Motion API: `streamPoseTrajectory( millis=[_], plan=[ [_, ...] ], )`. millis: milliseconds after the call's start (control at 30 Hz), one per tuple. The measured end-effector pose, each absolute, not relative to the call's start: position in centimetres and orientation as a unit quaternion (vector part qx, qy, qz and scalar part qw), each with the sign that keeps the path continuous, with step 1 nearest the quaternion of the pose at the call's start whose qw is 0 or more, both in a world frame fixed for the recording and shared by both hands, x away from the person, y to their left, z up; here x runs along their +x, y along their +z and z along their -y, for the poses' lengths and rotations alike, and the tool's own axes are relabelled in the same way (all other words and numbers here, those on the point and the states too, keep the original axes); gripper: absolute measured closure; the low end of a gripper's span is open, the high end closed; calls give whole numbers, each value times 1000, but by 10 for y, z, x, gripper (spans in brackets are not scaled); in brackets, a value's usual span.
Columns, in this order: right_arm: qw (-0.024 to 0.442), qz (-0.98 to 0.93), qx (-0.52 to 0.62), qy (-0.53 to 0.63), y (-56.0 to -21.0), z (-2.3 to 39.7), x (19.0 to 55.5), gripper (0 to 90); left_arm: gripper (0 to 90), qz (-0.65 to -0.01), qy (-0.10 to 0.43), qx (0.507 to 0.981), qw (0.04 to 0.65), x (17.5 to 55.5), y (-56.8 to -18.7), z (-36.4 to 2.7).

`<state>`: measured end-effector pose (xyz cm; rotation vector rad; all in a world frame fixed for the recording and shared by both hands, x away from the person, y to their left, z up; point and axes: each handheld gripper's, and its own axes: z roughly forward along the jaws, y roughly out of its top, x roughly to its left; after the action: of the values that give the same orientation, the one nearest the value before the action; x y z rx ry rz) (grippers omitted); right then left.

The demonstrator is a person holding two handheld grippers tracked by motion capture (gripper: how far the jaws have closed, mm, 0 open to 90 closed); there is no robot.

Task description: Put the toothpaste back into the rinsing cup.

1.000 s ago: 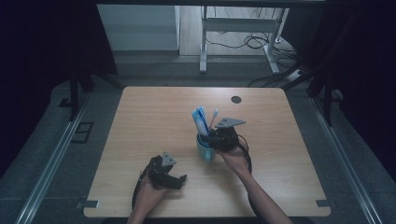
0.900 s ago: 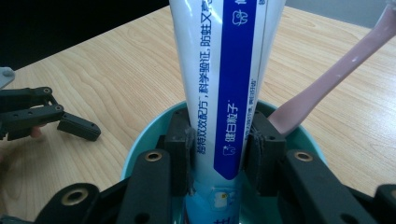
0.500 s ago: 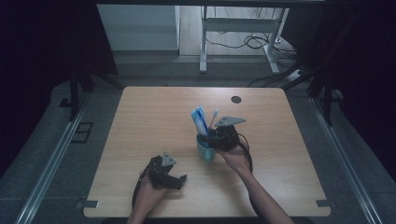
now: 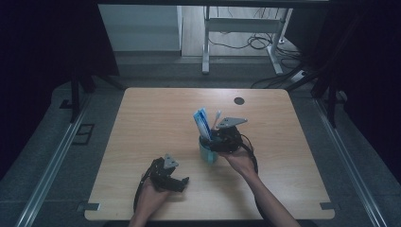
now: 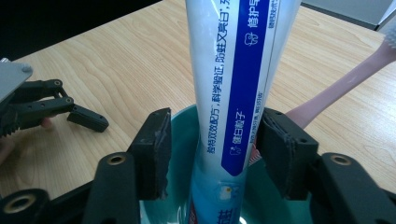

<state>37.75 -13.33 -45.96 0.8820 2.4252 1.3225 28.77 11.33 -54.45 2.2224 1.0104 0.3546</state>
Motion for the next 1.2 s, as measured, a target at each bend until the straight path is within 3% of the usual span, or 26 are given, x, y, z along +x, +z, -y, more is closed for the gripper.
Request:
streamPoseTrajectory(
  millis=[1200],
  plan=[
    [108,-848,283,434,-447,139,370,207,27,-386,135,851,330,288,-544,-113]
  ],
)
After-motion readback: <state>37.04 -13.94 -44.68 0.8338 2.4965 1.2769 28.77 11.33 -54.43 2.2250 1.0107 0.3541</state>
